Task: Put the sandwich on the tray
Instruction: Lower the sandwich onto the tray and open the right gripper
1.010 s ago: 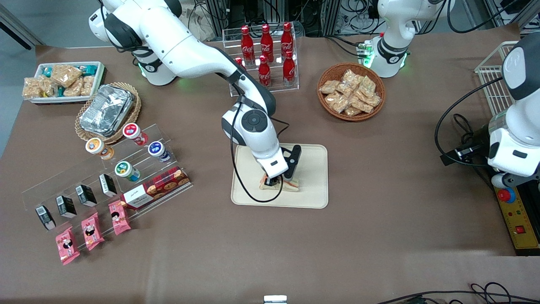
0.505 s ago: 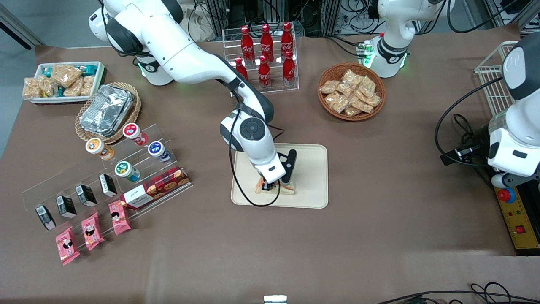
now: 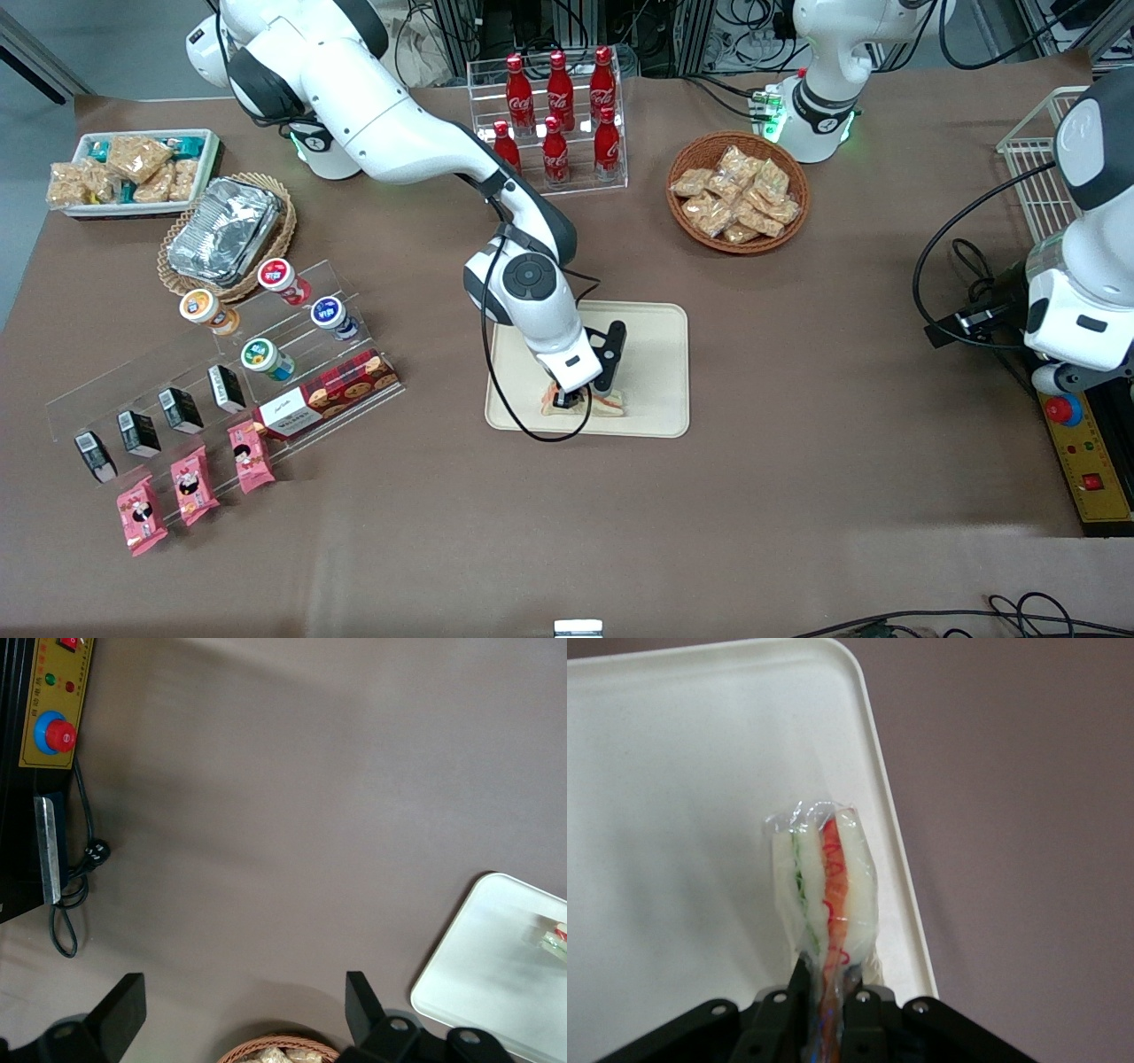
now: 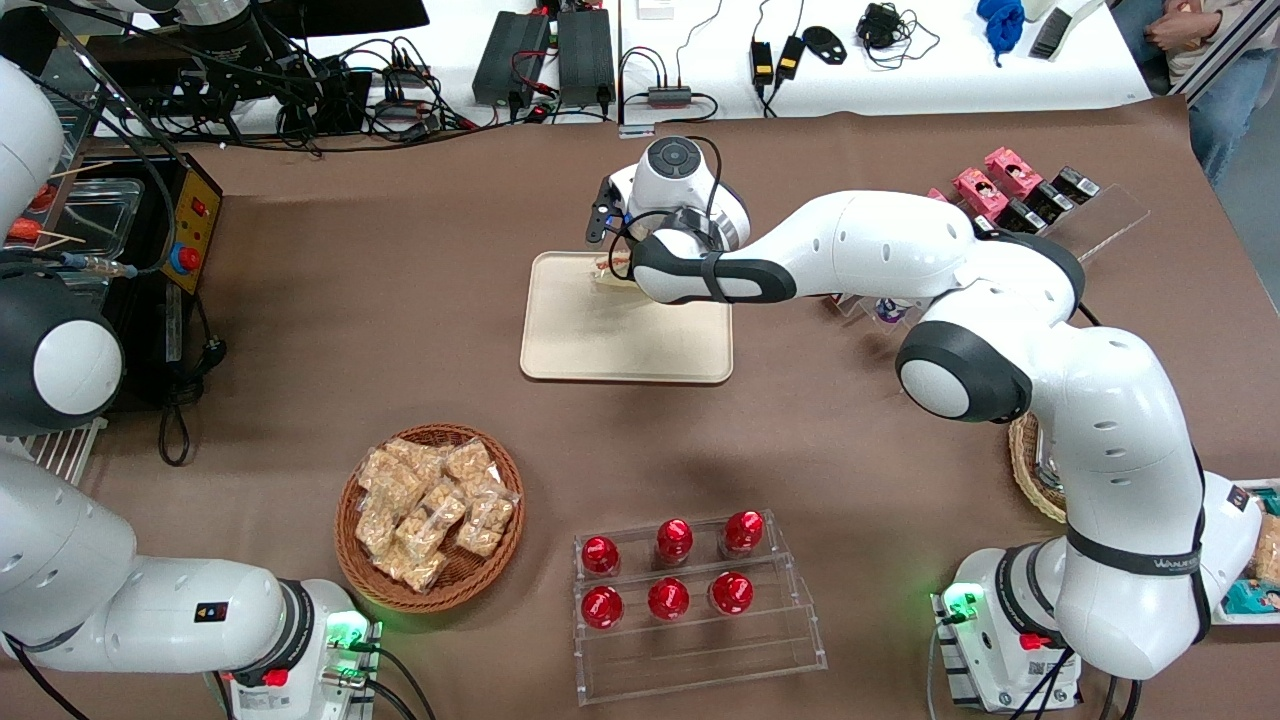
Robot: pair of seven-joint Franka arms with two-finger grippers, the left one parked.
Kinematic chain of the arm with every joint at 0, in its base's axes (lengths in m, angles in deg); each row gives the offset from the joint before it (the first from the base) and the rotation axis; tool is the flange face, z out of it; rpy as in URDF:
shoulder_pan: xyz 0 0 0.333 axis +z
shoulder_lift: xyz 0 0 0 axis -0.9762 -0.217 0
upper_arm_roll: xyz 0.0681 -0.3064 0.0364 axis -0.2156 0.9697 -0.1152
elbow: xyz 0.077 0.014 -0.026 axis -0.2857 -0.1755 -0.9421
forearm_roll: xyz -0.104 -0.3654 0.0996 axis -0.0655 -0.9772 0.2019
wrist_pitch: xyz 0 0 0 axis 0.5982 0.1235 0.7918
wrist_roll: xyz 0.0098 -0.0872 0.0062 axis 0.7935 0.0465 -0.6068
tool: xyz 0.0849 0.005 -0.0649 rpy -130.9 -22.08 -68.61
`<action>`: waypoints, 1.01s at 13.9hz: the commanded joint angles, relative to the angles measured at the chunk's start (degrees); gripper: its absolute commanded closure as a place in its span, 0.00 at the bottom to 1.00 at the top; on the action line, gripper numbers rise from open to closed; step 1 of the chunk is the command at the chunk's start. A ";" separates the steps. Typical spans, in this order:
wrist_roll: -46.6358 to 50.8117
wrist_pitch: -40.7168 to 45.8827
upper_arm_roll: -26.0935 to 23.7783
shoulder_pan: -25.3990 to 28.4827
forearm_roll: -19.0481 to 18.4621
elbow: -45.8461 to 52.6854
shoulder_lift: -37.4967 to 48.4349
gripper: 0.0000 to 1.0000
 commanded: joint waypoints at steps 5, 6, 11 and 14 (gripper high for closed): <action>0.45 -1.93 -0.18 -0.21 -0.61 2.53 -2.45 0.69; 0.54 -1.93 -0.18 -0.21 -0.61 2.53 -2.45 0.33; 0.10 -1.75 -0.27 -1.61 -0.52 2.18 -0.79 0.00; -0.51 -1.32 -0.88 -3.11 -0.43 1.74 1.06 0.00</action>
